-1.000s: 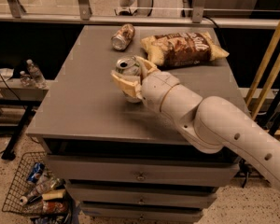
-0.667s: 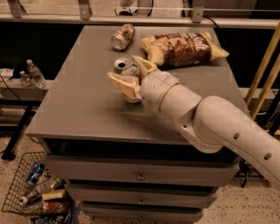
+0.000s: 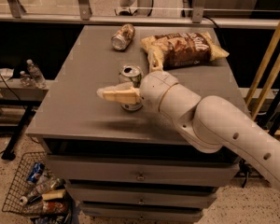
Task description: Place 7up can upright
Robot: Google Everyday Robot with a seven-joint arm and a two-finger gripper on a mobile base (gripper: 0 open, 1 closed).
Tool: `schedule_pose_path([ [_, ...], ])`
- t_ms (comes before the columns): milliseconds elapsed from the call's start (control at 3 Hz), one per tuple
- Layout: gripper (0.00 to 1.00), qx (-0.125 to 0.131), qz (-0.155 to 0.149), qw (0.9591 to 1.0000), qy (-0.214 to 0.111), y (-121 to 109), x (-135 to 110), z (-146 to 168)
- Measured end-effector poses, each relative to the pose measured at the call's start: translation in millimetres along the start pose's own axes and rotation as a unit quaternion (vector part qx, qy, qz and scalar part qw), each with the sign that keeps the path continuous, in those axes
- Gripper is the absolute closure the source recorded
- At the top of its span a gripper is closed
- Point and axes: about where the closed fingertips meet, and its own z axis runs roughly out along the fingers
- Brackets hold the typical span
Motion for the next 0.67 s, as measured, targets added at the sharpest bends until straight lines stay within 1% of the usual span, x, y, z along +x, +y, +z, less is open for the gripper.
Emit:
schedule_pose_path([
  [333,0.00,-0.010,0.000,0.9998,0.019,-1,-6,-5],
  [667,0.00,-0.020,0.005,0.9983,0.055,-10,-19,-23],
])
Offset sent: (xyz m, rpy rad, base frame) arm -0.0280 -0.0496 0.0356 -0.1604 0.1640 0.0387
